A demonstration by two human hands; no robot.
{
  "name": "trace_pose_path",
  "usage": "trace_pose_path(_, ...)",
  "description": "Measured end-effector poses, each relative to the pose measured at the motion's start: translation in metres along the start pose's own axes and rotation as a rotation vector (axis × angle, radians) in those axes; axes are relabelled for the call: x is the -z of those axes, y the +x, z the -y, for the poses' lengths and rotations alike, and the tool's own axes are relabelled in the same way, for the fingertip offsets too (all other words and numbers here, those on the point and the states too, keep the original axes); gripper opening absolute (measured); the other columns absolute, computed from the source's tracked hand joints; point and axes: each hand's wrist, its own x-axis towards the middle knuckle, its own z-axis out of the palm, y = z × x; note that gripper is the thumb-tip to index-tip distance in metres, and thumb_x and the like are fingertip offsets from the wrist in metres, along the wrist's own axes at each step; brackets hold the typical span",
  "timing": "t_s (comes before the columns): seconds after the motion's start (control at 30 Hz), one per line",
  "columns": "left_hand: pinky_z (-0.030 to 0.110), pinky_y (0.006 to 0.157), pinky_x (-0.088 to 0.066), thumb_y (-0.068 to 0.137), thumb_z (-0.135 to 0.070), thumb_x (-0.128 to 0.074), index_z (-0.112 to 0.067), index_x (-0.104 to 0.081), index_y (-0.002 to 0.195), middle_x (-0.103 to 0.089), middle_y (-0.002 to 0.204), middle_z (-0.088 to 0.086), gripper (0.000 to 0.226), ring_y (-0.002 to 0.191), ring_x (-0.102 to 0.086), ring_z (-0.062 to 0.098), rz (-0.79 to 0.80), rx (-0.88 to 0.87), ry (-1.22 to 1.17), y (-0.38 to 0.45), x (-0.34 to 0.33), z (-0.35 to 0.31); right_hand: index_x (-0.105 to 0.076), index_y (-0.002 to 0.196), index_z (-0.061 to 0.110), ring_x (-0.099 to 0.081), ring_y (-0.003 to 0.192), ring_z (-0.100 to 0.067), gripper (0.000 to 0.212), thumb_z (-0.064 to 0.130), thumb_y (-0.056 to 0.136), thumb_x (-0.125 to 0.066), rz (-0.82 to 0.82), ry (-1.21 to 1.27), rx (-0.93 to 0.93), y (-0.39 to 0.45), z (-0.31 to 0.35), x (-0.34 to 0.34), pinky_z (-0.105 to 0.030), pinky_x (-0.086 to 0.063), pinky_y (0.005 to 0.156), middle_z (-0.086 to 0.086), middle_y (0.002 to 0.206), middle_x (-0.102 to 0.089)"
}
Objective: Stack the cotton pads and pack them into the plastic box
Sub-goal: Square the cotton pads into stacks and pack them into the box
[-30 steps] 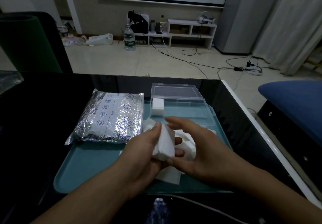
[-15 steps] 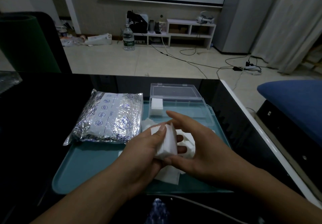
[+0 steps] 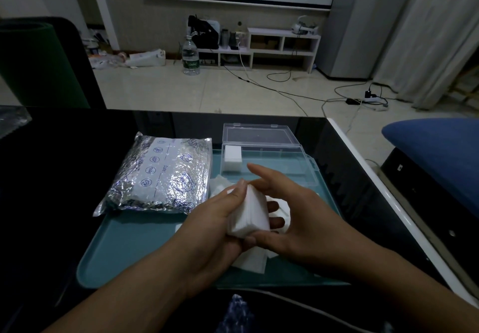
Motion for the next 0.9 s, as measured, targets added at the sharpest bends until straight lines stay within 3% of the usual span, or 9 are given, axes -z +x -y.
trace_pose_path(0.17, 0.060, 0.098, -0.046, 0.090, -0.026, -0.051, -0.009, -0.063, 0.124, -0.061, 0.122, 0.032, 0.039, 0.111, -0.060, 0.052, 0.008, -0.009, 0.001, -0.0003, 0.0025, 0.0004, -0.025, 0.148, 0.040, -0.045, 0.113, 0.018, 0.096, 0.022, 0.073, -0.084, 0.015, 0.002, 0.001, -0.0001, 0.0009, -0.0007, 0.004, -0.038, 0.078, 0.018, 0.130, -0.049)
trace_pose_path(0.3, 0.050, 0.084, -0.055, 0.095, -0.026, -0.048, -0.009, -0.063, 0.124, -0.061, 0.123, 0.031, 0.037, 0.112, -0.059, 0.052, 0.017, 0.030, -0.010, 0.0007, 0.0027, 0.0001, -0.027, 0.147, 0.040, -0.046, 0.112, 0.019, 0.094, 0.021, 0.075, -0.082, 0.005, 0.001, 0.005, -0.0003, 0.0014, -0.0003, 0.004, -0.038, 0.078, 0.016, 0.130, -0.050)
trace_pose_path(0.53, 0.064, 0.106, -0.036, 0.091, -0.025, -0.052, -0.009, -0.064, 0.123, -0.059, 0.126, 0.032, 0.038, 0.114, -0.058, 0.052, -0.012, 0.018, 0.021, 0.0006, 0.0031, 0.0013, -0.026, 0.148, 0.038, -0.044, 0.110, 0.023, 0.094, 0.020, 0.075, -0.082, 0.021, -0.019, 0.010, 0.0005, 0.0019, -0.0008, 0.005, -0.037, 0.077, 0.016, 0.130, -0.050)
trace_pose_path(0.7, 0.058, 0.104, -0.041, 0.089, -0.031, -0.062, -0.009, -0.063, 0.123, -0.062, 0.124, 0.028, 0.040, 0.111, -0.062, 0.046, 0.009, 0.010, 0.087, -0.0032, 0.0012, 0.0001, -0.025, 0.148, 0.041, -0.043, 0.115, 0.018, 0.093, 0.025, 0.075, -0.081, 0.008, -0.095, 0.035, 0.0006, -0.0016, -0.0015, 0.003, -0.038, 0.079, 0.018, 0.132, -0.048)
trace_pose_path(0.77, 0.051, 0.095, -0.049, 0.084, -0.018, -0.070, -0.011, -0.064, 0.123, -0.062, 0.123, 0.028, 0.040, 0.105, -0.065, 0.040, 0.053, -0.009, 0.131, -0.0056, 0.0003, 0.0002, -0.025, 0.148, 0.040, -0.045, 0.119, 0.009, 0.091, 0.029, 0.076, -0.080, 0.000, -0.168, 0.071, 0.0007, -0.0035, -0.0026, -0.003, -0.041, 0.088, 0.020, 0.132, -0.048)
trace_pose_path(0.83, 0.035, 0.066, -0.057, 0.082, 0.001, -0.061, -0.012, -0.065, 0.121, -0.067, 0.109, 0.027, 0.042, 0.085, -0.069, 0.031, 0.060, -0.033, 0.160, -0.0059, 0.0018, 0.0021, -0.023, 0.149, 0.039, -0.045, 0.121, 0.002, 0.091, 0.034, 0.077, -0.078, -0.001, -0.243, 0.111, 0.0007, -0.0051, -0.0046, -0.015, -0.041, 0.098, 0.018, 0.133, -0.048)
trace_pose_path(0.9, 0.025, 0.047, -0.048, 0.085, 0.014, -0.050, -0.010, -0.064, 0.119, -0.069, 0.092, 0.021, 0.044, 0.067, -0.067, 0.023, 0.034, -0.043, 0.189, -0.0066, 0.0002, 0.0039, -0.021, 0.150, 0.037, -0.047, 0.121, -0.004, 0.093, 0.038, 0.077, -0.077, -0.004, -0.278, 0.147, 0.0006, -0.0066, -0.0075, -0.027, -0.045, 0.100, 0.014, 0.133, -0.048)
